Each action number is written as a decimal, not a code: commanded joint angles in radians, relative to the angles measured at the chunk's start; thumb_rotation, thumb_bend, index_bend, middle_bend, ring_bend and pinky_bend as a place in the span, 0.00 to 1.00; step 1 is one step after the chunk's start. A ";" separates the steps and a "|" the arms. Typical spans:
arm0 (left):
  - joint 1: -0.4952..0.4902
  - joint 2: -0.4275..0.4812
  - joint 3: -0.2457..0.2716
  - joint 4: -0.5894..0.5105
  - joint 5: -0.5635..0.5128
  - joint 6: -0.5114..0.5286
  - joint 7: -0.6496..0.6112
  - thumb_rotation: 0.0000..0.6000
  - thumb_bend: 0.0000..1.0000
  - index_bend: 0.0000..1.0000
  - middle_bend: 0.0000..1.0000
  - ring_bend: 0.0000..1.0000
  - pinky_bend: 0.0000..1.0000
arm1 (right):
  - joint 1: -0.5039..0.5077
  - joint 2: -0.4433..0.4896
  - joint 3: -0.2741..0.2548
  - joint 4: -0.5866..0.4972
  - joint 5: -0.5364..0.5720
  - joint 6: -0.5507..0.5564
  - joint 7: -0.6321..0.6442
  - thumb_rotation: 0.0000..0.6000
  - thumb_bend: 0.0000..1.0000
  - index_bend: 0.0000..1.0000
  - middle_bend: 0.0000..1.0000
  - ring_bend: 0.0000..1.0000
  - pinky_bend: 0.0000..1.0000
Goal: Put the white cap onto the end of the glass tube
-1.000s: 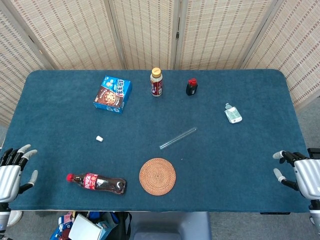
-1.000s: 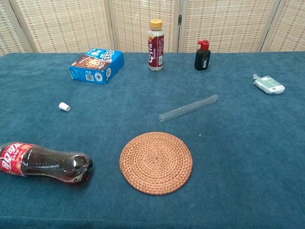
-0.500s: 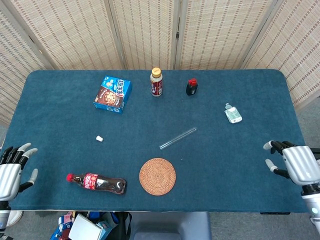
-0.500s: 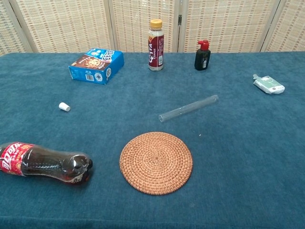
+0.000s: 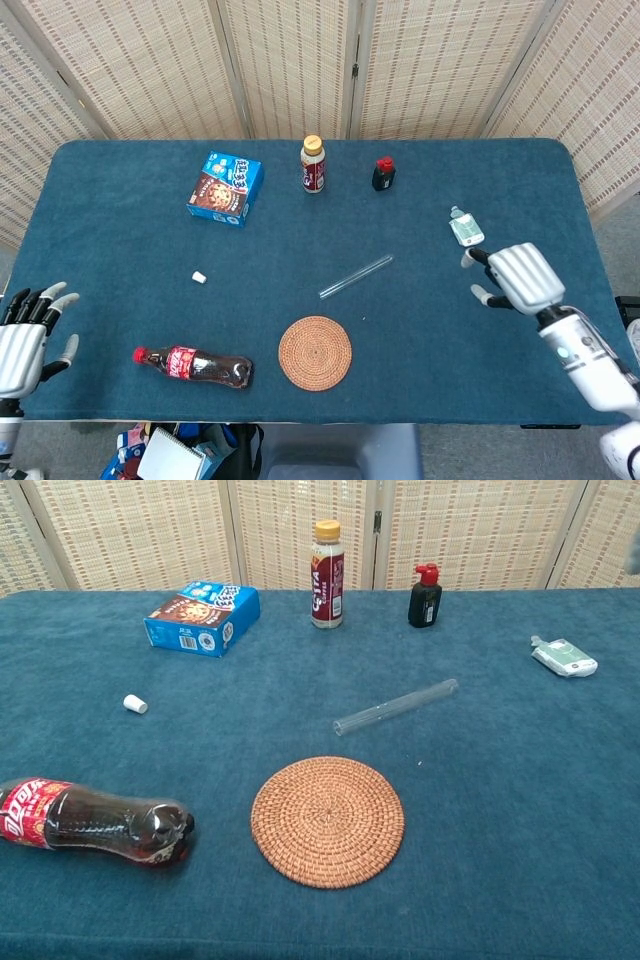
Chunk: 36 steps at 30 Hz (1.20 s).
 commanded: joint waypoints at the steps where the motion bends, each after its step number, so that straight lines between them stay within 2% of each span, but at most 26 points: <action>1: 0.001 0.001 -0.002 0.000 -0.003 0.000 0.000 1.00 0.40 0.22 0.15 0.14 0.09 | 0.113 -0.094 0.035 0.084 0.061 -0.137 -0.022 1.00 0.29 0.41 1.00 1.00 1.00; 10: -0.001 0.000 -0.002 0.002 -0.004 -0.008 0.002 1.00 0.40 0.22 0.15 0.14 0.09 | 0.264 -0.278 0.039 0.252 0.127 -0.290 -0.065 1.00 0.28 0.41 1.00 1.00 1.00; 19: 0.002 -0.008 0.002 0.009 -0.002 -0.013 -0.005 1.00 0.40 0.22 0.15 0.14 0.09 | 0.369 -0.440 0.012 0.409 0.149 -0.388 -0.099 1.00 0.27 0.41 1.00 1.00 1.00; 29: 0.003 -0.012 -0.001 0.031 -0.008 -0.016 -0.022 1.00 0.40 0.22 0.15 0.14 0.09 | 0.442 -0.561 -0.010 0.530 0.163 -0.442 -0.129 1.00 0.27 0.41 1.00 1.00 1.00; 36: 0.007 -0.011 -0.001 0.040 -0.010 -0.014 -0.034 1.00 0.40 0.21 0.15 0.14 0.09 | 0.479 -0.616 -0.007 0.601 0.195 -0.468 -0.139 1.00 0.29 0.42 1.00 1.00 1.00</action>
